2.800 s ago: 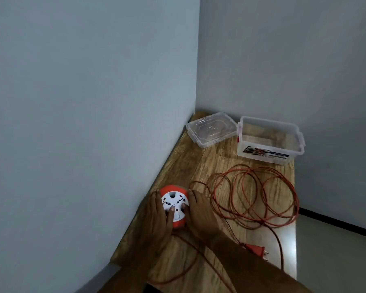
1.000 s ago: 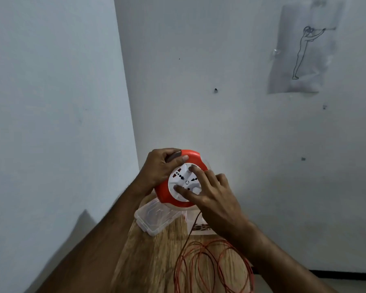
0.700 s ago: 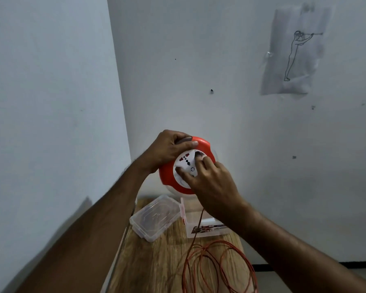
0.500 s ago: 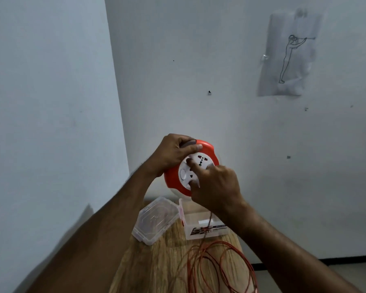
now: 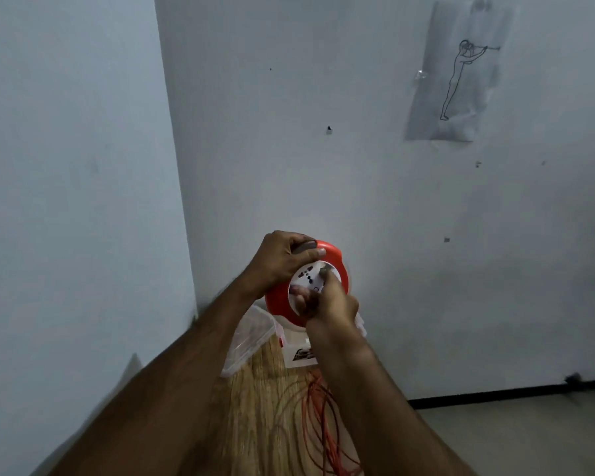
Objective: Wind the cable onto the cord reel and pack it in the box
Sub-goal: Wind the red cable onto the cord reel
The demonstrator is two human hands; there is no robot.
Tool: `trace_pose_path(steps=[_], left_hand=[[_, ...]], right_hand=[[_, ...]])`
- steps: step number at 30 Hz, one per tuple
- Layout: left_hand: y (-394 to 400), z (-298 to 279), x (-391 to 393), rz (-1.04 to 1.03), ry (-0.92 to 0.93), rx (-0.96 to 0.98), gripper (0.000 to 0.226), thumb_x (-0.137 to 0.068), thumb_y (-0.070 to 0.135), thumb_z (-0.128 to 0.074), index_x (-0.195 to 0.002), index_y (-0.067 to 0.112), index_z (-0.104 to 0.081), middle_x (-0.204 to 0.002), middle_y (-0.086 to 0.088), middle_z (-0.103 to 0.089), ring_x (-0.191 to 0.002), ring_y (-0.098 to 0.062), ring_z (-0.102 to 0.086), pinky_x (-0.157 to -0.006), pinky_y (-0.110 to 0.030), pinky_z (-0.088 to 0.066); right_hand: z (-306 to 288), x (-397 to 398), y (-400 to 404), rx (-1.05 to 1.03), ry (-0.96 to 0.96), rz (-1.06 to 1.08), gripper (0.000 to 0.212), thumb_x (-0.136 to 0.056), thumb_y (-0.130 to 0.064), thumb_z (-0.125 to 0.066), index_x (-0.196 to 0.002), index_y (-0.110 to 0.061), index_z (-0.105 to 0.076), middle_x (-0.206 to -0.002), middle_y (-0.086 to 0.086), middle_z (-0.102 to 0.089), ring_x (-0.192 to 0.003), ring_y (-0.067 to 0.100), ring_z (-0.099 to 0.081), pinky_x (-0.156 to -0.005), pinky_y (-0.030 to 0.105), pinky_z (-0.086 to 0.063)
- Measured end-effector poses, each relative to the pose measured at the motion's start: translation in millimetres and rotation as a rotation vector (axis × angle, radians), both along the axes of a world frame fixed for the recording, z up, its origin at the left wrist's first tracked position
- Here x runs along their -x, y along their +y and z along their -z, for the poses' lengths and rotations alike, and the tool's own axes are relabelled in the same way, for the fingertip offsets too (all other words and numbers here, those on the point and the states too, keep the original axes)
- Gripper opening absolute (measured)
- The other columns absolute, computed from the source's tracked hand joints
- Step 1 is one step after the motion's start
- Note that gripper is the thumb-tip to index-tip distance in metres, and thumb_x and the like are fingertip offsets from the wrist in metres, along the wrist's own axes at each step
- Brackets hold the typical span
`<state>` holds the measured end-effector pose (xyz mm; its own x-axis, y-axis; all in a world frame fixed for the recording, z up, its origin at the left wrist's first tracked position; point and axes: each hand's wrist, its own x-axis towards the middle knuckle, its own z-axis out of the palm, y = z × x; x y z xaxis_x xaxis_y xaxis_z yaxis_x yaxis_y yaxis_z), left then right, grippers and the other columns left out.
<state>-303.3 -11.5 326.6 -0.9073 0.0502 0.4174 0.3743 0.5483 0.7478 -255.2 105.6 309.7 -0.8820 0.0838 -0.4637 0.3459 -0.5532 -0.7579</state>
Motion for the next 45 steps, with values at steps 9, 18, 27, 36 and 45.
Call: trace_pose_path(steps=[9, 18, 27, 36, 45], left_hand=[[-21.5, -7.2, -4.1, 0.050, -0.100, -0.169, 0.010, -0.094, 0.036, -0.069, -0.099, 0.030, -0.075, -0.088, 0.011, -0.077, -0.074, -0.006, -0.076, -0.066, -0.019, -0.059], [-19.2, -17.6, -7.8, 0.122, -0.120, -0.165, 0.013, -0.095, 0.032, -0.069, -0.100, 0.023, -0.076, -0.092, 0.004, -0.079, -0.075, -0.012, -0.077, -0.063, -0.020, -0.060], [-15.4, -13.8, -4.8, 0.071, -0.064, -0.230, 0.022, -0.094, 0.036, -0.070, -0.109, 0.021, -0.077, -0.094, 0.008, -0.078, -0.080, -0.010, -0.077, -0.071, -0.021, -0.061], [-3.7, -7.5, 0.9, -0.011, 0.043, -0.227, 0.034, -0.093, 0.041, -0.070, -0.117, 0.017, -0.075, -0.105, 0.005, -0.078, -0.086, -0.010, -0.076, -0.079, -0.021, -0.061], [0.9, -5.7, -0.8, -0.037, 0.057, -0.259, 0.032, -0.094, 0.039, -0.070, -0.113, 0.015, -0.077, -0.102, 0.003, -0.078, -0.087, -0.013, -0.075, -0.084, -0.029, -0.062]], right_hand=[[19.0, -6.5, 38.8, -1.732, 1.359, -0.089, 0.047, -0.082, -0.006, -0.075, -0.126, -0.017, -0.062, -0.130, 0.015, -0.065, -0.101, 0.030, -0.071, -0.071, 0.039, -0.064], [6.9, 6.5, 49.8, -2.287, 1.391, -0.256, 0.069, -0.078, -0.025, -0.084, -0.141, -0.027, -0.057, -0.127, 0.030, -0.061, -0.090, 0.041, -0.072, -0.058, 0.042, -0.060], [5.6, 15.5, 38.5, -1.824, 1.333, -0.013, 0.062, -0.082, -0.047, -0.073, -0.130, -0.010, -0.064, -0.092, 0.014, -0.078, -0.065, 0.027, -0.073, -0.065, 0.033, -0.062], [0.1, 12.0, 12.0, -0.620, 0.412, -0.067, 0.054, -0.084, -0.045, -0.078, -0.119, -0.010, -0.056, -0.099, 0.015, -0.074, -0.065, 0.026, -0.076, -0.059, 0.041, -0.064], [-25.8, -7.0, 16.0, 0.107, 0.086, -0.107, 0.041, -0.094, -0.021, -0.072, -0.123, -0.005, -0.047, -0.094, 0.026, -0.070, -0.071, 0.027, -0.077, -0.058, 0.035, -0.064]])
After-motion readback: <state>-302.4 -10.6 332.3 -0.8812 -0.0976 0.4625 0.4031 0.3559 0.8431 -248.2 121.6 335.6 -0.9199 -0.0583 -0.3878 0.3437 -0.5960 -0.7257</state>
